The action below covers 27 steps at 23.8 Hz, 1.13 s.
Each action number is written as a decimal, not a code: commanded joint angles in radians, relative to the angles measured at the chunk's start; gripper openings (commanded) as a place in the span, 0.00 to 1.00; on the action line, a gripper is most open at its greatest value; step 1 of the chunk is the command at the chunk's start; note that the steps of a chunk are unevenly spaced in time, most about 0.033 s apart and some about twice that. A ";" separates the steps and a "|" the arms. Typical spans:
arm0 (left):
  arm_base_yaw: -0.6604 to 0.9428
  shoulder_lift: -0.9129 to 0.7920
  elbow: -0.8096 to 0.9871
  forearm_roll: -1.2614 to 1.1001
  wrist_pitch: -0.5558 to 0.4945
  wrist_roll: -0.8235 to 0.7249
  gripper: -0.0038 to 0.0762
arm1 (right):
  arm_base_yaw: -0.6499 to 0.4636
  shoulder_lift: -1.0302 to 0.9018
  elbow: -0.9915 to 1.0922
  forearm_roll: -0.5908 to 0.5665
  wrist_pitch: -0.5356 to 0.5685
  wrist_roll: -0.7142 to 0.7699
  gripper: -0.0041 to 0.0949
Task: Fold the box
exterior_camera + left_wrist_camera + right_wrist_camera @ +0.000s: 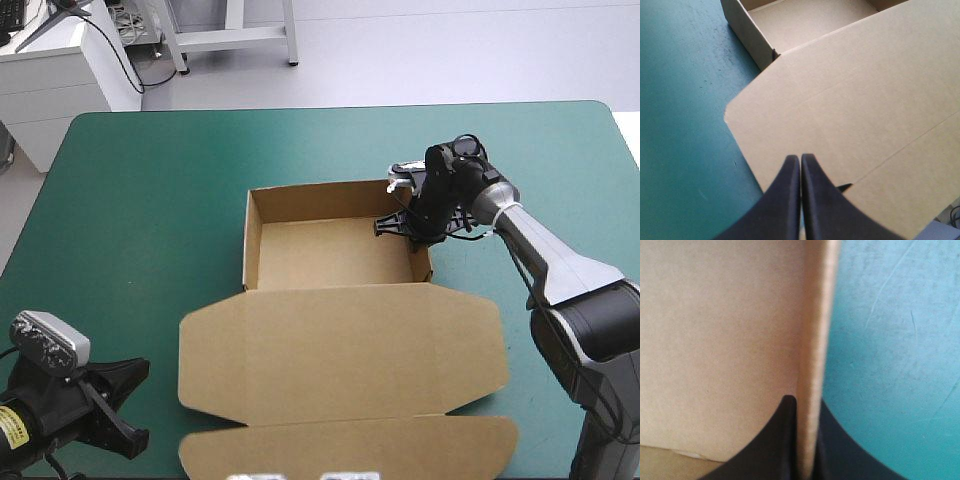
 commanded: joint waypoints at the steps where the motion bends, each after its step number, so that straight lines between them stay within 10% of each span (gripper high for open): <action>1: -0.003 0.005 -0.023 -0.022 -0.033 0.002 0.04 | -0.003 -0.068 -0.024 -0.002 0.003 -0.015 0.02; 5: -0.003 0.005 -0.023 -0.018 -0.012 0.002 0.04 | -0.069 -0.153 -0.085 -0.077 0.006 -0.081 0.02; 17: -0.003 0.005 -0.023 -0.022 0.000 0.002 0.04 | -0.726 -0.183 -0.202 -0.037 0.014 -0.233 0.02; 27: -0.003 0.005 -0.023 -0.020 -0.002 0.002 0.04 | -0.879 -0.098 -0.202 -0.041 -0.029 -0.255 0.11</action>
